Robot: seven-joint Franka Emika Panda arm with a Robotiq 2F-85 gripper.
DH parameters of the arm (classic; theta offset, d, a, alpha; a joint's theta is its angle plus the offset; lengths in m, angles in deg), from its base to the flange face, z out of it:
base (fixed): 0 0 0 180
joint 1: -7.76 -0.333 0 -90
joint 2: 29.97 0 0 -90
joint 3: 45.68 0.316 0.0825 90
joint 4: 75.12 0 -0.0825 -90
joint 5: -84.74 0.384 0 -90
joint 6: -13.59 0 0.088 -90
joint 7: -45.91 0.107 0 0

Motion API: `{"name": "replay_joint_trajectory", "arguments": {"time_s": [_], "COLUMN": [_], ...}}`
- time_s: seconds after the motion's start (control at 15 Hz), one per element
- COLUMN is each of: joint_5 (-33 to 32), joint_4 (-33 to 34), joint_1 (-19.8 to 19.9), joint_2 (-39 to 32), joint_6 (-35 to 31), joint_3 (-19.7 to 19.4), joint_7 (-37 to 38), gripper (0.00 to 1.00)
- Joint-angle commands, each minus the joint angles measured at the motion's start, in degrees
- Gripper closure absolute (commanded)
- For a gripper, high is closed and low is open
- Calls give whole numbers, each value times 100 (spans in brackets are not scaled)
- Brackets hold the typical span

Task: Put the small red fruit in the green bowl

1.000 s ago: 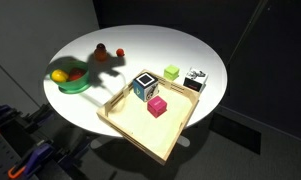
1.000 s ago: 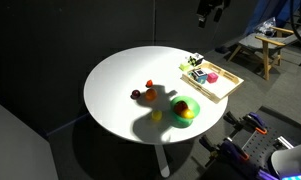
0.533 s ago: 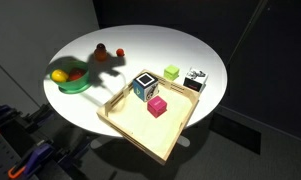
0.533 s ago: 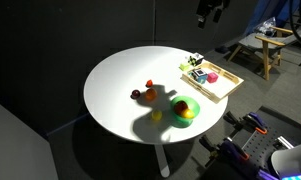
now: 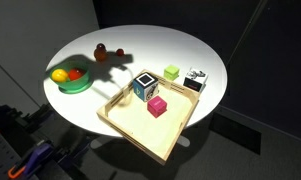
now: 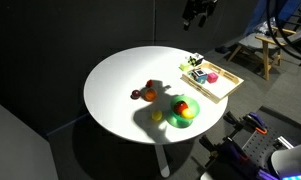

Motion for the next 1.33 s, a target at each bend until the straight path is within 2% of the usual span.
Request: {"name": "replay_joint_trajectory", "arguments": {"time_s": [0.0,0.67,1.27], "joint_5": [157,-25,-192], "joint_4": [405,1618,2295], "joint_1": [-31,-24,-112], "joint_2": [-554,-2046,-2700], "joint_6": [-305,-107,642], "joint_3": [-82,-96,-77], "joint_7": [-107,-182,-240], "gripper": [0,0,0]}}
